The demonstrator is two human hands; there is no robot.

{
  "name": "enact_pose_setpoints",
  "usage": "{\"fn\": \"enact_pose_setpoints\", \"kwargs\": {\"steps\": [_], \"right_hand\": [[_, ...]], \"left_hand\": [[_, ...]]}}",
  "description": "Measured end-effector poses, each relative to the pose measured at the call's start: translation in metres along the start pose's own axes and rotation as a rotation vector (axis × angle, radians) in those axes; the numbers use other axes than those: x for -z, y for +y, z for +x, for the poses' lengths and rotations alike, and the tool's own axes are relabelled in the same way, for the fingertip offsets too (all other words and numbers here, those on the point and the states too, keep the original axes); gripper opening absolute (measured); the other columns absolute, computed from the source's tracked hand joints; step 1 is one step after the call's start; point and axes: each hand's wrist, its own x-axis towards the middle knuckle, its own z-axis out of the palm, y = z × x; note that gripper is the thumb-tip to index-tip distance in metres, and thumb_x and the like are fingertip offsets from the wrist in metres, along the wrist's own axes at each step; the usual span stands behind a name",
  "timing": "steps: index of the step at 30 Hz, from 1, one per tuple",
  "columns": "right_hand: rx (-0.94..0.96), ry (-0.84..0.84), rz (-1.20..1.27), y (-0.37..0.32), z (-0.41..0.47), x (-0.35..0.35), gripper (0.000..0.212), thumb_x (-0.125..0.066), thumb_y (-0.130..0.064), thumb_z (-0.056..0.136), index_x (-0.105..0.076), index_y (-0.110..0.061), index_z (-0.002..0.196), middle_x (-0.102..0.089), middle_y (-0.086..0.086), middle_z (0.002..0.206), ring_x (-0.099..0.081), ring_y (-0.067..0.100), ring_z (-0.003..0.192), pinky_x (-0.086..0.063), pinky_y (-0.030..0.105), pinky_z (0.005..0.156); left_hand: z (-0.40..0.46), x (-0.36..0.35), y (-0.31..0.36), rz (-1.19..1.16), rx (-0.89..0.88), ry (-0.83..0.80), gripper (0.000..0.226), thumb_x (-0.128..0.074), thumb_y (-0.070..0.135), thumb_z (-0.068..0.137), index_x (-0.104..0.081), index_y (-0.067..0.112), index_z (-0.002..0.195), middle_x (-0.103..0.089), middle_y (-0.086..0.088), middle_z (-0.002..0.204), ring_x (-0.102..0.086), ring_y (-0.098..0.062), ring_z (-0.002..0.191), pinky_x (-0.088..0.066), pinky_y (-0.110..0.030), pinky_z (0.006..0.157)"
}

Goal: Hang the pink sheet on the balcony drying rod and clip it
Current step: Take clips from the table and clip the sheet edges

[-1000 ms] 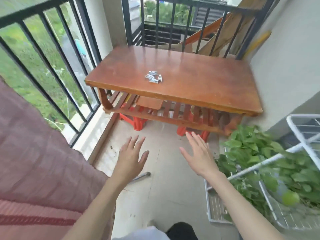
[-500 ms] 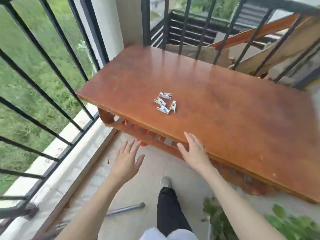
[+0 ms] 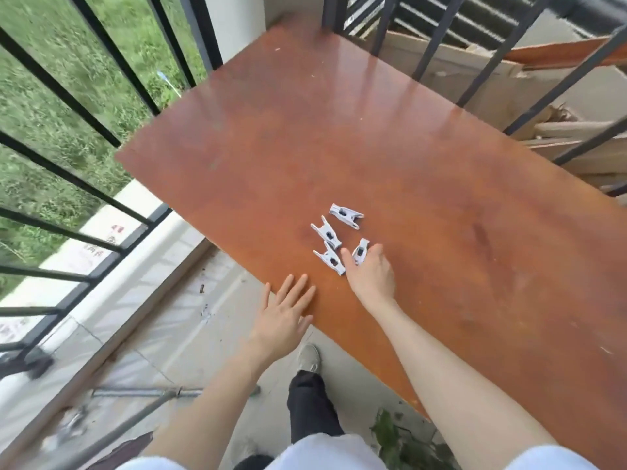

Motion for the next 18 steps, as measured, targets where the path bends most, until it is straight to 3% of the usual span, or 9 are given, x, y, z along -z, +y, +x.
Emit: {"fn": "enact_pose_setpoints", "kwargs": {"steps": [3, 5, 8, 13, 18], "right_hand": [[-0.043, -0.039, -0.078, 0.001, 0.008, -0.003, 0.05, -0.048, -0.044, 0.091, -0.043, -0.001, 0.115, -0.056, 0.02, 0.122, -0.054, 0.037, 0.113, -0.044, 0.039, 0.086], [-0.069, -0.039, -0.085, 0.003, 0.01, -0.001, 0.044, -0.046, -0.037, 0.092, -0.045, 0.001, 0.114, -0.057, 0.021, 0.12, -0.054, 0.038, 0.111, -0.044, 0.038, 0.086], [-0.086, 0.031, -0.041, 0.002, 0.004, 0.008, 0.036, -0.045, -0.029, 0.092, -0.048, 0.002, 0.108, -0.058, 0.023, 0.115, -0.055, 0.039, 0.107, -0.044, 0.039, 0.083], [0.16, 0.052, -0.011, -0.011, -0.047, 0.019, 0.027, -0.045, -0.03, 0.092, -0.045, -0.005, 0.103, -0.063, 0.021, 0.1, -0.058, 0.04, 0.092, -0.043, 0.038, 0.07], [0.453, -0.067, 0.115, -0.054, -0.122, -0.007, 0.018, -0.048, -0.026, 0.092, -0.048, -0.01, 0.102, -0.062, 0.009, 0.089, -0.058, 0.034, 0.087, -0.043, 0.038, 0.07]], "left_hand": [[0.0, -0.004, -0.005, -0.039, -0.012, -0.007, 0.075, 0.008, 0.057, 0.077, -0.006, 0.031, 0.146, 0.015, 0.013, 0.15, 0.007, -0.017, 0.144, 0.009, -0.045, 0.113], [0.001, -0.001, -0.005, -0.073, 0.001, -0.032, 0.058, -0.01, 0.053, 0.092, -0.007, 0.031, 0.146, 0.013, 0.012, 0.152, 0.009, -0.016, 0.143, 0.01, -0.045, 0.114], [-0.002, 0.006, -0.006, -0.134, -0.011, -0.074, 0.053, -0.025, 0.045, 0.097, -0.014, 0.028, 0.146, 0.005, 0.008, 0.156, 0.008, -0.015, 0.143, 0.007, -0.044, 0.116], [-0.047, 0.004, -0.021, -0.274, 0.06, 0.013, 0.051, -0.03, 0.039, 0.097, -0.02, 0.024, 0.145, -0.012, 0.0, 0.156, -0.005, -0.019, 0.144, -0.007, -0.037, 0.117], [-0.14, -0.02, -0.07, -0.381, 0.296, 0.149, 0.056, -0.024, 0.048, 0.093, -0.023, 0.023, 0.143, -0.018, -0.001, 0.154, -0.011, -0.02, 0.143, -0.014, -0.033, 0.115]]}}
